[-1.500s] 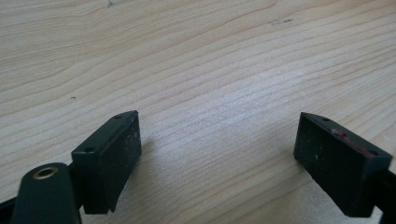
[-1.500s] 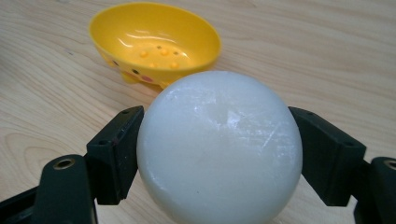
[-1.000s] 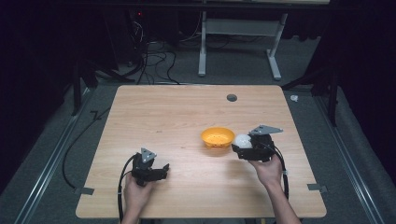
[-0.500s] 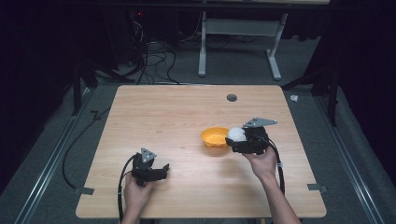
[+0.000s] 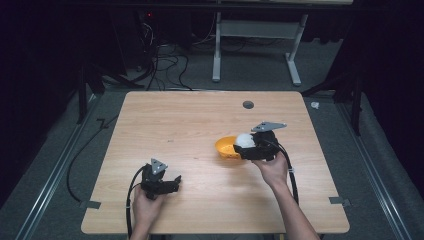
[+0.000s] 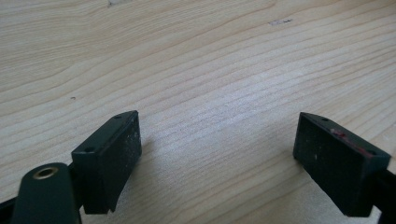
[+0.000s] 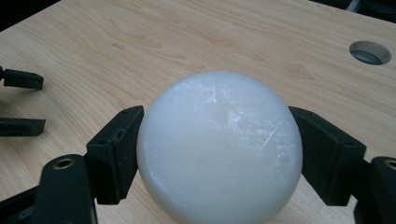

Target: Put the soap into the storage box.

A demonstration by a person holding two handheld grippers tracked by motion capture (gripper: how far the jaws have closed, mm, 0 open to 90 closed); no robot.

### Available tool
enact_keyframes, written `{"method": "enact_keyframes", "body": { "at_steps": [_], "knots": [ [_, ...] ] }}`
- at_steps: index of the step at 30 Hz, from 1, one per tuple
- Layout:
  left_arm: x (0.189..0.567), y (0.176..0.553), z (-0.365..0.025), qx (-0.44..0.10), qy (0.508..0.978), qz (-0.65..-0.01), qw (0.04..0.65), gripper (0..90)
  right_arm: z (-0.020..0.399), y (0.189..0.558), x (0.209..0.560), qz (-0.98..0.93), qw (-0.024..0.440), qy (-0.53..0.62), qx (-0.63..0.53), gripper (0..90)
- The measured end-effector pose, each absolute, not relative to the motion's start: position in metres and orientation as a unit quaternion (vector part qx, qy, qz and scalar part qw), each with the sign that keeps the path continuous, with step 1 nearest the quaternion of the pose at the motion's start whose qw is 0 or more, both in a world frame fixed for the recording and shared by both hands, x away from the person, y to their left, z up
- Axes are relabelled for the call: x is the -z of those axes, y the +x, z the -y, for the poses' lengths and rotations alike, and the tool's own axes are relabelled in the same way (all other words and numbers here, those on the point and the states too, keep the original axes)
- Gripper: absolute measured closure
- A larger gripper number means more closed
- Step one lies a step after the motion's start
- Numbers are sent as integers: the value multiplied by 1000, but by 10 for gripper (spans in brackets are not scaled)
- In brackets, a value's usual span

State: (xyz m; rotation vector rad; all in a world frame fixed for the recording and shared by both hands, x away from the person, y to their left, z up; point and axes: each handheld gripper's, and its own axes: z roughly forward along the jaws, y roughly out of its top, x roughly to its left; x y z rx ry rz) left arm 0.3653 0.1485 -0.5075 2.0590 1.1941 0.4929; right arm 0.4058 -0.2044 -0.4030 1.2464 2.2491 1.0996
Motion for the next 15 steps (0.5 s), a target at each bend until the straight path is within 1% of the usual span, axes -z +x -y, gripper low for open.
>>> {"method": "enact_keyframes", "body": {
  "at_steps": [8,15],
  "knots": [
    [507,365,-149,-190,794,-460,348,156,194,413,400,-799,170,433,-381,234],
    [507,365,-149,-190,794,-461,348,157,187,423,405,-808,173,432,-363,234]
  ]
}}
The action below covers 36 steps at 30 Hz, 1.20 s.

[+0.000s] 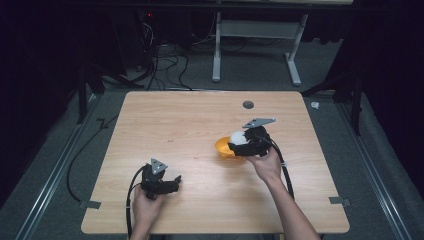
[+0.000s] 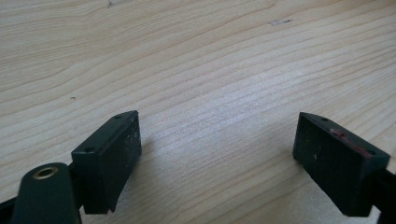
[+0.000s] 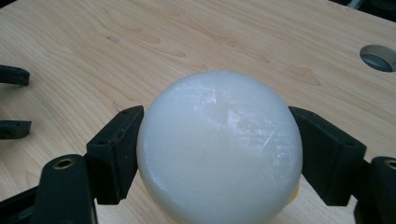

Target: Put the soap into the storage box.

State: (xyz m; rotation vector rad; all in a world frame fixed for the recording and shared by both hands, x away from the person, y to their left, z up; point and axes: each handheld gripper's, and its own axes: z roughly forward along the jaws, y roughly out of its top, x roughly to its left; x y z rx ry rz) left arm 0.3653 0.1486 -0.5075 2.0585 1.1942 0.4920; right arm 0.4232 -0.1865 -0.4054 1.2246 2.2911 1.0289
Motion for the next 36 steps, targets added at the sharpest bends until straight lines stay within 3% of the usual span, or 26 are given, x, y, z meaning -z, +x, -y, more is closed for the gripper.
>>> {"method": "enact_keyframes", "body": {
  "at_steps": [36],
  "knots": [
    [507,366,-149,-190,794,-461,348,160,173,456,443,-815,157,468,-303,231]
  ]
}}
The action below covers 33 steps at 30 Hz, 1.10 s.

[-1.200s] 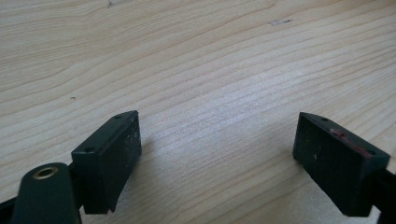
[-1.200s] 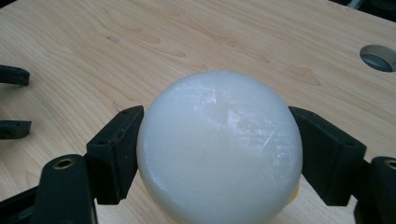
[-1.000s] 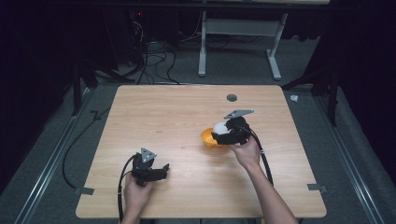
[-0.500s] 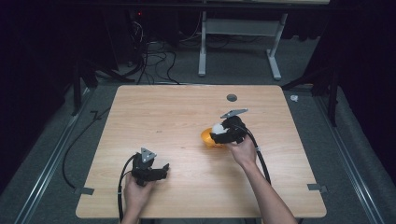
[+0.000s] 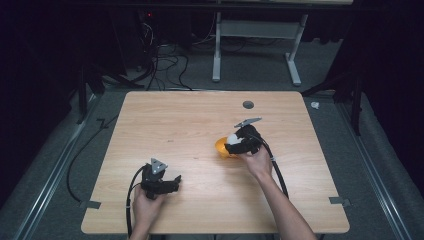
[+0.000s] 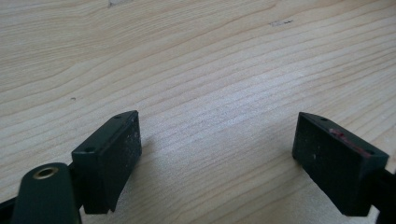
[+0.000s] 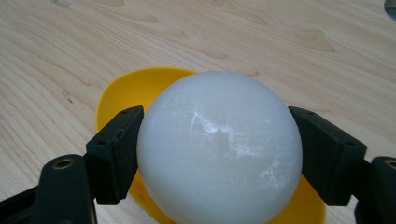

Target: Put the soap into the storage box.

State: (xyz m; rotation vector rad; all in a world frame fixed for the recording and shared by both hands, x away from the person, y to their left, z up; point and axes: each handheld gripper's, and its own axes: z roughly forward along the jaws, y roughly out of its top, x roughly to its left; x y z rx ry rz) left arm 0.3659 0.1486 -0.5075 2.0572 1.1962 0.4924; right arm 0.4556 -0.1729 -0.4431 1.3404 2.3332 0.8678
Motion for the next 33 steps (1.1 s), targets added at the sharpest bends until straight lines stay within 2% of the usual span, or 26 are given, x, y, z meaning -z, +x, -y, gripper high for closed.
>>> {"method": "enact_keyframes", "body": {
  "at_steps": [12,33],
  "knots": [
    [508,366,-148,-190,793,-461,349,163,171,455,450,-813,152,477,-295,219],
    [508,366,-149,-190,794,-460,350,164,193,436,419,-788,175,467,-361,208]
  ]
}}
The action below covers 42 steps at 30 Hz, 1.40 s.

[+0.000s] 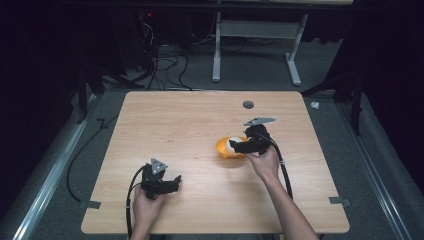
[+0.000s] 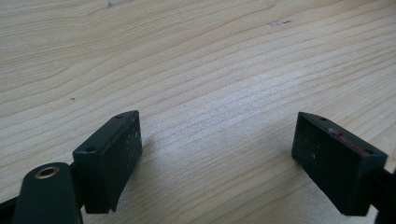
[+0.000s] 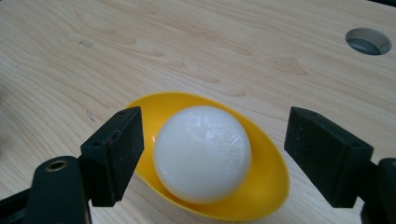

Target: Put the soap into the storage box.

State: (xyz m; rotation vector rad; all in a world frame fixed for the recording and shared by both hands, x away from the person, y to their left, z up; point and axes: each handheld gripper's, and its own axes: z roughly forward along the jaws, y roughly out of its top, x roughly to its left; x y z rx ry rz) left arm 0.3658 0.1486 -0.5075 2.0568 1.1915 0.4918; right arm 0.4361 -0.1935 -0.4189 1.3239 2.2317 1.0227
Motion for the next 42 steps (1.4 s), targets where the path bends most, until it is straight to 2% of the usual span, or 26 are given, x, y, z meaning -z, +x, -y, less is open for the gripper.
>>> {"method": "enact_keyframes", "body": {
  "at_steps": [15,42],
  "knots": [
    [507,366,-149,-190,794,-460,349,164,212,420,399,-774,196,467,-381,224],
    [508,366,-149,-190,794,-460,349,164,251,391,385,-743,224,485,-403,241]
  ]
}}
